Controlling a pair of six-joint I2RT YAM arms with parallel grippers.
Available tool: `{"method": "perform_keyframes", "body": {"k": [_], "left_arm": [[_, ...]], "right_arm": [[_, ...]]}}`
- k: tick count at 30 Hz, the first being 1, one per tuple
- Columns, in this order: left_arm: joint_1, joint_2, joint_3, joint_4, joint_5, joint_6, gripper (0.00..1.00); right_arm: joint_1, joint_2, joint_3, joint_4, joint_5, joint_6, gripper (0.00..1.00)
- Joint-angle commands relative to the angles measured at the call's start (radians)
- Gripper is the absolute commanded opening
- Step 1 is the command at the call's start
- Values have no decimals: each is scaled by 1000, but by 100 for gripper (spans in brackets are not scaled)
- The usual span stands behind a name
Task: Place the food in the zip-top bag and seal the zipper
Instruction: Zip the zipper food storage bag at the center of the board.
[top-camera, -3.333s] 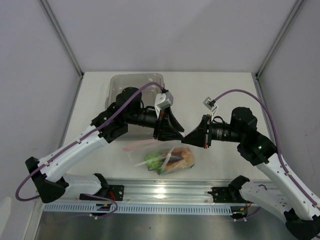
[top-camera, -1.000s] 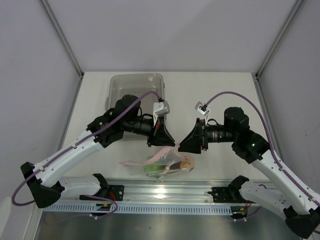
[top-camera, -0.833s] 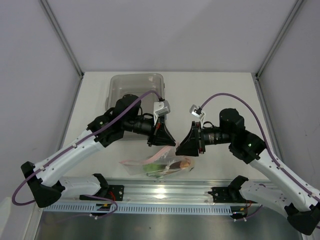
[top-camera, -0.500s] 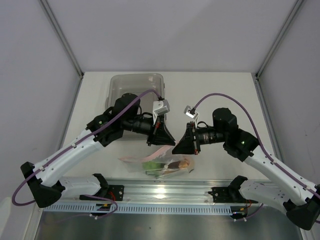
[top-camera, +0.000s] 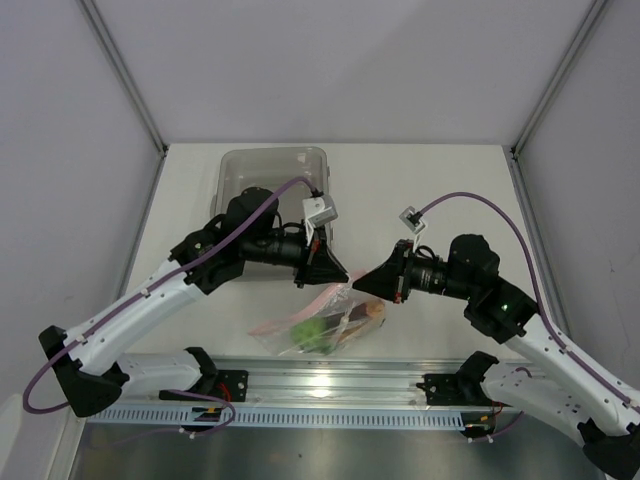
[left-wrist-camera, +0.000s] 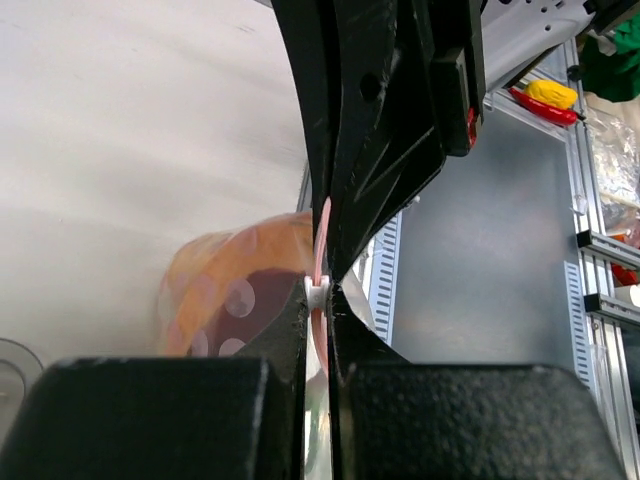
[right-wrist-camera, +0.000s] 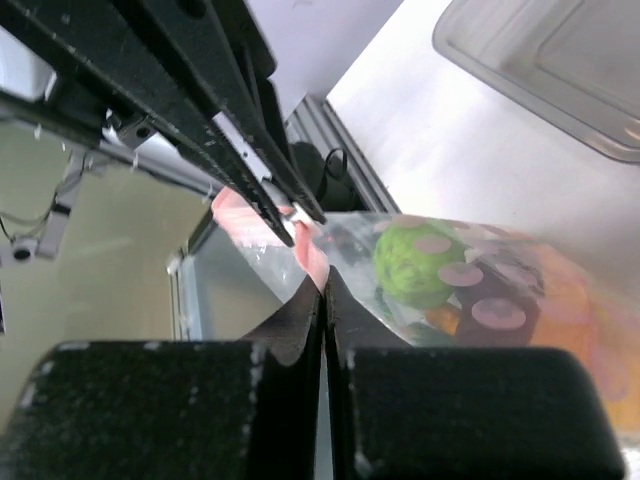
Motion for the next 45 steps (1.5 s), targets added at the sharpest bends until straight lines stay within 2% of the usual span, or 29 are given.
{"method": "perform_keyframes", "body": {"k": [1,9,14,15,17,18,21,29,32,37,41,45], "left_arm": [[1,-50,2,-87,-37,-24,1],[1,-132,-60,-104,40,-34,0],[1,-166,-52,-107,55,-37,1],[1,-165,-46,-107,63,-36,1],[1,-159,-46,-105,74,-41,1],[1,-153,-46,-104,74,-39,0],[1,-143,-46,-101,81,-41,0],[1,-125,-49,-85,93,-45,0],[1,-123,-44,-91,97,-41,1],[1,-123,-44,-91,93,-41,1],[1,-122,-41,-88,98,-41,1],[1,-117,-46,-84,104,-41,1]], "right_arm": [[-10,-39,-20,111,153,91,0],[-8,-52,-47,111,142,67,0],[-10,-49,-41,156,-46,-42,1],[-10,-39,-38,154,-80,-76,13],[-10,-32,-18,142,-134,-106,23],[-10,-25,-12,138,-154,-119,31],[-10,-14,18,115,-198,-165,35],[-13,15,25,154,-221,-174,34],[-14,30,35,144,-224,-179,29],[-11,50,41,153,-260,-171,28],[-8,64,43,154,-272,-171,22],[-7,76,48,167,-298,-166,20]]}}
